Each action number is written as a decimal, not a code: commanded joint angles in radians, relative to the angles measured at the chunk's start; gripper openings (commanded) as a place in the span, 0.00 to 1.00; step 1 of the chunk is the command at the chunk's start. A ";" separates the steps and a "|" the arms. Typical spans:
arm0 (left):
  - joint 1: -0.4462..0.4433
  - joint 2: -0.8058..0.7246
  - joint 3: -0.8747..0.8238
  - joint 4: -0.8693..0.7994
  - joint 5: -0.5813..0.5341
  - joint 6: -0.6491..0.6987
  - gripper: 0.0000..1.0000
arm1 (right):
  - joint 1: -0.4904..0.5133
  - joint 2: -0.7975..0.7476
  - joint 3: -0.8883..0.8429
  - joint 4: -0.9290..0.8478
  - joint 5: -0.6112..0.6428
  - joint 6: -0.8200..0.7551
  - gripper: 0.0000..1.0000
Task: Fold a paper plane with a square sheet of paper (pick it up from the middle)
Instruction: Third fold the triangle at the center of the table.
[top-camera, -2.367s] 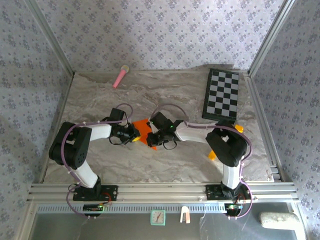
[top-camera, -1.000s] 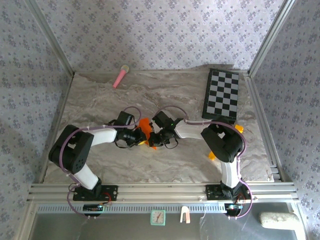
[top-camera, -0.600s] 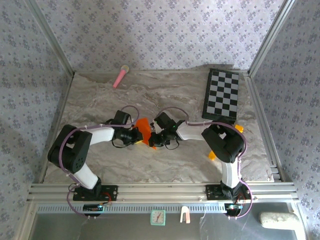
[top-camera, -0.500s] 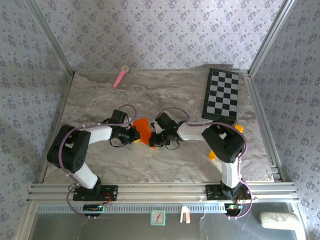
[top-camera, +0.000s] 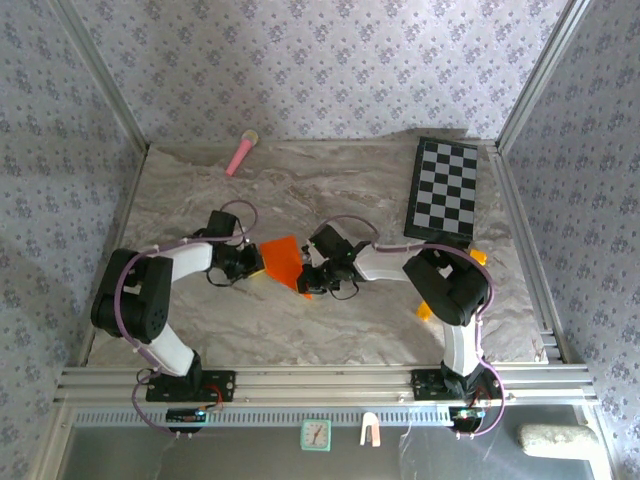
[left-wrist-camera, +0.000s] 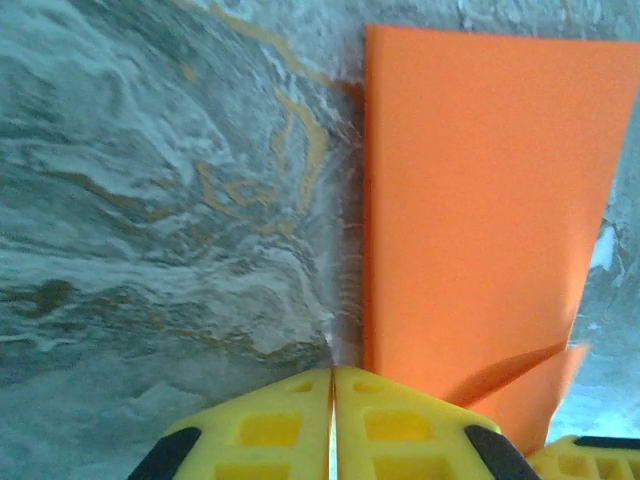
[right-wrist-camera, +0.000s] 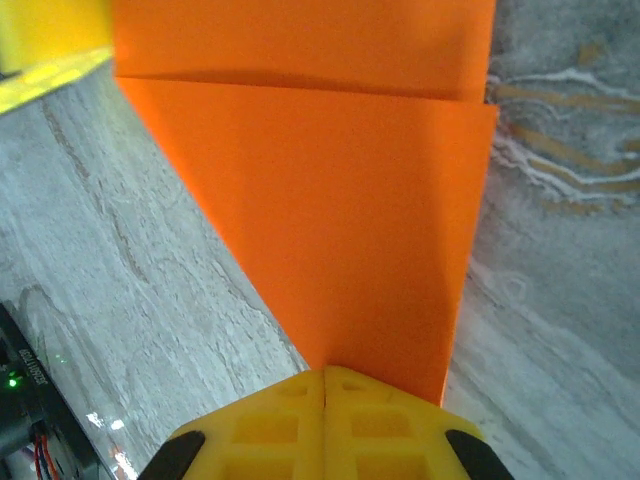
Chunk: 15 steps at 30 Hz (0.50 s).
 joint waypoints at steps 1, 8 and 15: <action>0.011 -0.037 0.040 -0.076 -0.067 0.021 0.11 | 0.005 -0.009 0.008 -0.140 0.005 -0.002 0.00; 0.009 -0.165 0.029 -0.084 -0.058 -0.067 0.17 | 0.007 -0.111 0.028 -0.043 -0.041 -0.020 0.08; -0.003 -0.290 -0.113 0.050 0.020 -0.258 0.33 | -0.002 -0.090 0.065 -0.081 0.061 -0.037 0.16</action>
